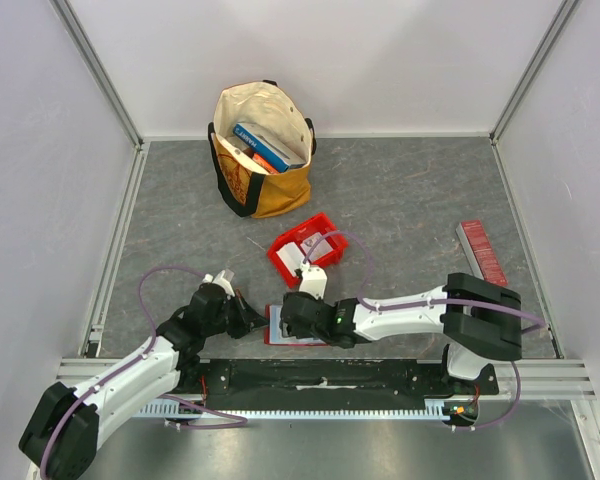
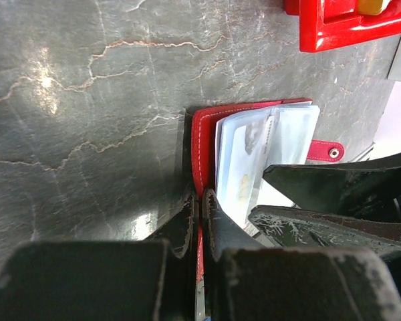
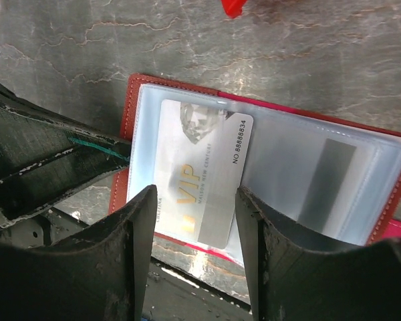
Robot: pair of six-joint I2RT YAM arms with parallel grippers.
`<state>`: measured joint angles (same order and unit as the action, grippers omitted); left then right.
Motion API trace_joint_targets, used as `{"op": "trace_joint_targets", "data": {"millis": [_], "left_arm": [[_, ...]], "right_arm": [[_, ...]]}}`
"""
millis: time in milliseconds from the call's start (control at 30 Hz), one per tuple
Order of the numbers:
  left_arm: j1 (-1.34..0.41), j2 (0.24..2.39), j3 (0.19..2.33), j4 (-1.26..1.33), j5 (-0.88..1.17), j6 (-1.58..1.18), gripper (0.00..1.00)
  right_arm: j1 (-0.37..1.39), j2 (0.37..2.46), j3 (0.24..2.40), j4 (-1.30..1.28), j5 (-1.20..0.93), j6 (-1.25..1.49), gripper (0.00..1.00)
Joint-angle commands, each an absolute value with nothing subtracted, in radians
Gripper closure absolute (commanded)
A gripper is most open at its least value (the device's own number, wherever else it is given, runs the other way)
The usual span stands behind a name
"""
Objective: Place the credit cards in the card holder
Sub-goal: Insert the credit card into the card holder.
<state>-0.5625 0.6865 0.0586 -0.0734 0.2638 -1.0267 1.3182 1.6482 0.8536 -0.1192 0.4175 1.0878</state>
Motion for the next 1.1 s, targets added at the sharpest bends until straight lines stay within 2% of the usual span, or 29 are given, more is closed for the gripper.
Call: {"op": "trace_joint_targets", "data": {"millis": [0, 267, 700, 1067], "left_arm": [[-0.561, 0.68, 0.02, -0.072, 0.255, -1.043, 0.98], [-0.561, 0.683, 0.011, -0.064, 0.253, -1.042, 0.98], [-0.563, 0.676, 0.003, -0.064, 0.252, -1.046, 0.98], [-0.561, 0.666, 0.009, -0.078, 0.249, -1.039, 0.98]], "right_arm": [[1.304, 1.68, 0.845, -0.058, 0.353, 1.068, 0.42], [1.29, 1.689, 0.828, -0.009, 0.31, 1.066, 0.42], [1.267, 1.666, 0.739, 0.245, 0.224, 1.063, 0.43], [1.267, 1.499, 0.683, 0.118, 0.391, 1.045, 0.43]]}}
